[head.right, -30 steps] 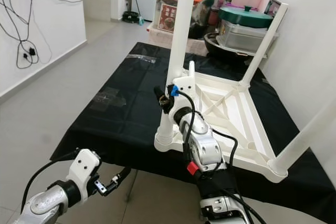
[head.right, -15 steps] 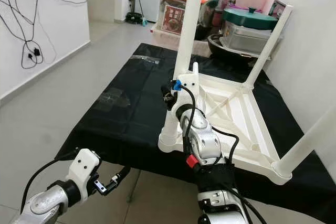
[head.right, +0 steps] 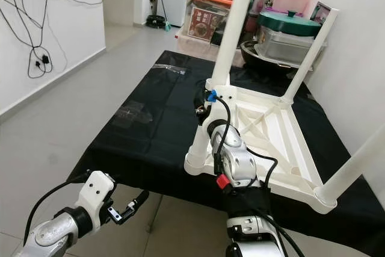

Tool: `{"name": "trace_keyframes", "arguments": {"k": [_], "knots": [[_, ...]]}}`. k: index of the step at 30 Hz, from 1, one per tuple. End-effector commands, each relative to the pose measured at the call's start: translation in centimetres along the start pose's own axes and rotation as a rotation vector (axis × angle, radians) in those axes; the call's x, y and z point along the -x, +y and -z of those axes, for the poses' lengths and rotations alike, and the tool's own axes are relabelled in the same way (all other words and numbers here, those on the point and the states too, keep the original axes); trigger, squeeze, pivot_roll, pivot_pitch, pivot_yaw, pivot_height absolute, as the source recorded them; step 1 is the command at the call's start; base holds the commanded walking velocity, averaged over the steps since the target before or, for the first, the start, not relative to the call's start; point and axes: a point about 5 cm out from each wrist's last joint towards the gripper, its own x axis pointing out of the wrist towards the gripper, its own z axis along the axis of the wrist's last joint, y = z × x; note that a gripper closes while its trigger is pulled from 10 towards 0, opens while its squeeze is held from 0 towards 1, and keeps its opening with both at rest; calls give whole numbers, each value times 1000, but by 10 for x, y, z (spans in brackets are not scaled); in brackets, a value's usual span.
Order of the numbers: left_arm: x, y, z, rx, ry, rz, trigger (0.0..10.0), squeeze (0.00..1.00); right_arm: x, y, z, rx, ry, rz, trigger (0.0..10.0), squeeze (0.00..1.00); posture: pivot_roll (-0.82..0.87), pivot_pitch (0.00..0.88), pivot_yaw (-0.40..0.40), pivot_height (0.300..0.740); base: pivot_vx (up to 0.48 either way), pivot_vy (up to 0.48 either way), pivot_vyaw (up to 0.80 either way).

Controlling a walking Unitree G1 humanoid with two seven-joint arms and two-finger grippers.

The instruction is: Building children table

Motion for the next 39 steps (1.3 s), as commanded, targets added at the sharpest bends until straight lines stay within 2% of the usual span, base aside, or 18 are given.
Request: {"name": "trace_keyframes", "arguments": {"k": [1,8,15,21,27,37,38,39], "knots": [[-2,-3,3,-3,11,14,10000,0,8,-26,43,3,174,126,0,0,50,0,-128,740,0,0,0],[-2,-1,3,-14,11,17,10000,0,8,-20,35,22,108,97,0,0,52,0,-123,740,0,0,0],[-2,-1,3,-15,11,17,10000,0,9,-18,34,31,102,89,0,0,55,0,-125,740,0,0,0],[-3,-1,3,-18,9,15,10000,0,11,-12,29,106,42,60,0,0,52,0,-125,740,0,0,0],[-4,-1,3,-18,6,16,10000,0,11,-9,23,142,11,42,0,0,52,0,-125,740,0,0,0],[-5,-2,3,-17,5,14,10000,0,7,-11,22,160,22,36,0,0,54,0,-131,740,0,0,0],[-5,-2,3,-18,4,14,10000,0,5,-10,21,181,31,21,10000,0,54,0,-131,740,0,0,0],[-5,-2,3,-18,4,14,10000,0,5,-10,21,181,31,21,10000,0,54,0,-131,740,0,0,0]]}}
